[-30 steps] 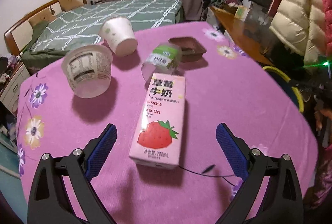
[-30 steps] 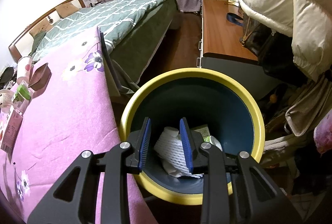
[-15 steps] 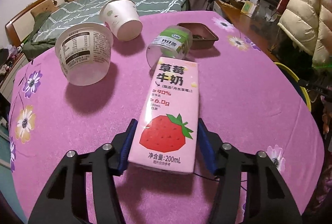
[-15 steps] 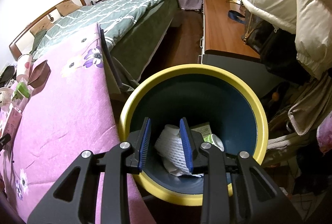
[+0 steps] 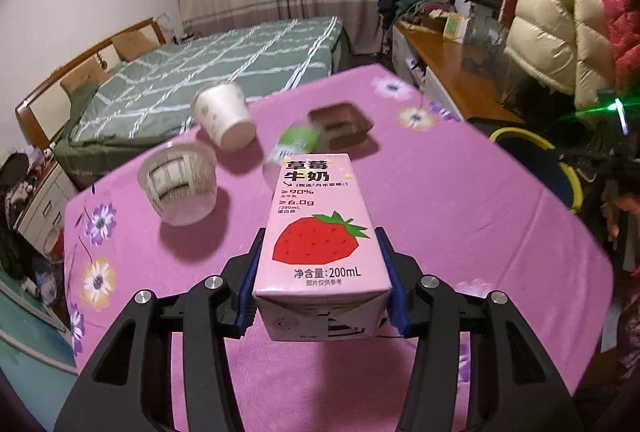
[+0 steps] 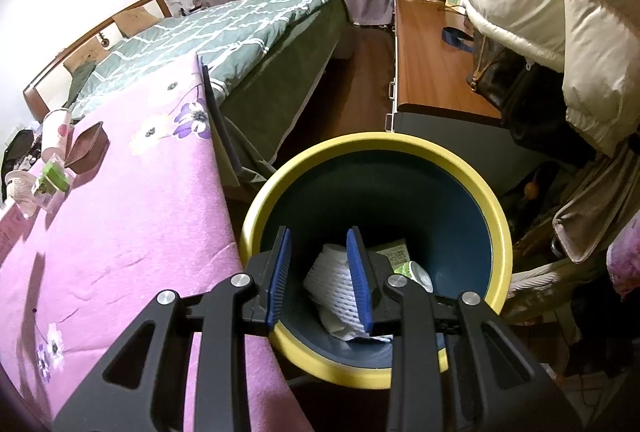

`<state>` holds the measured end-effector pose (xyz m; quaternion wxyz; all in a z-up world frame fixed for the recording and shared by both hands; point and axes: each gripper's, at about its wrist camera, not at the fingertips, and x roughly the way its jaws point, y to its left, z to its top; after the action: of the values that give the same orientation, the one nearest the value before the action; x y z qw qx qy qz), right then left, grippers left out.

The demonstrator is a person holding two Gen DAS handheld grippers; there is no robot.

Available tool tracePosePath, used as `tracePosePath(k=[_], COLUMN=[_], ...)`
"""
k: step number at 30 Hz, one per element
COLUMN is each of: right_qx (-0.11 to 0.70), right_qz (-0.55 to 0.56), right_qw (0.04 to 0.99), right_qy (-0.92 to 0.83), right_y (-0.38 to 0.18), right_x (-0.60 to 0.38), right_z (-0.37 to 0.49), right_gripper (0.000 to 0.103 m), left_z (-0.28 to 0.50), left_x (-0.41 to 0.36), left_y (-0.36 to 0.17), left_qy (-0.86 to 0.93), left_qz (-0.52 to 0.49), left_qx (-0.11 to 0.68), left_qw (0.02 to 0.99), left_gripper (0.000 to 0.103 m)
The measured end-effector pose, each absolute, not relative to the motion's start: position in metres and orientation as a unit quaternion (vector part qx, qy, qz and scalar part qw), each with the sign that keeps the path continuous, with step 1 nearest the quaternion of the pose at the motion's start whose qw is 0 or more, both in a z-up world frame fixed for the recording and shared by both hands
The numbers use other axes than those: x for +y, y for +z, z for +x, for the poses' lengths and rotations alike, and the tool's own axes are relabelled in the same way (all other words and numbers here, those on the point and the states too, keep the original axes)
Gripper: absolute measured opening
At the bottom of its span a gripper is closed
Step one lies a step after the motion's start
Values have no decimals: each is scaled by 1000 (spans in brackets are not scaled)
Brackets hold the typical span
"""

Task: Collect trash
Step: 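Carry the milk carton over the yellow bin and release it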

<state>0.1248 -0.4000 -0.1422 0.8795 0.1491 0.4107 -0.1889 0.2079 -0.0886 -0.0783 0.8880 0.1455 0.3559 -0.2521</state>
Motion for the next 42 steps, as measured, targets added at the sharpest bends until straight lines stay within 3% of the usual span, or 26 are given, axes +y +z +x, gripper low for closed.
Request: tracePosePath(k=[15, 24, 28, 40, 41, 42], right_qx=[396, 394, 395, 396, 396, 396], right_qz=[161, 174, 178, 191, 193, 194], right_qw=[880, 872, 868, 859, 859, 858], right_qy=[-206, -233, -244, -262, -263, -264], right_y=[-137, -141, -145, -155, -156, -156], right_x=[-419, -454, -470, -495, -496, -497], right_z=[106, 82, 71, 51, 50, 49], right_gripper=[28, 28, 37, 38, 38, 38], left_z=[173, 169, 174, 182, 183, 183], left_x=[-184, -304, -350, -457, -463, -466], left_y=[-47, -57, -64, -105, -109, -111], left_qy=[-343, -412, -427, -454, -453, -451], left_qz=[141, 166, 177, 198, 200, 201], left_qx=[343, 347, 353, 385, 386, 386], left_qw=[863, 826, 813, 779, 778, 779], left_gripper=[51, 51, 51, 51, 52, 60])
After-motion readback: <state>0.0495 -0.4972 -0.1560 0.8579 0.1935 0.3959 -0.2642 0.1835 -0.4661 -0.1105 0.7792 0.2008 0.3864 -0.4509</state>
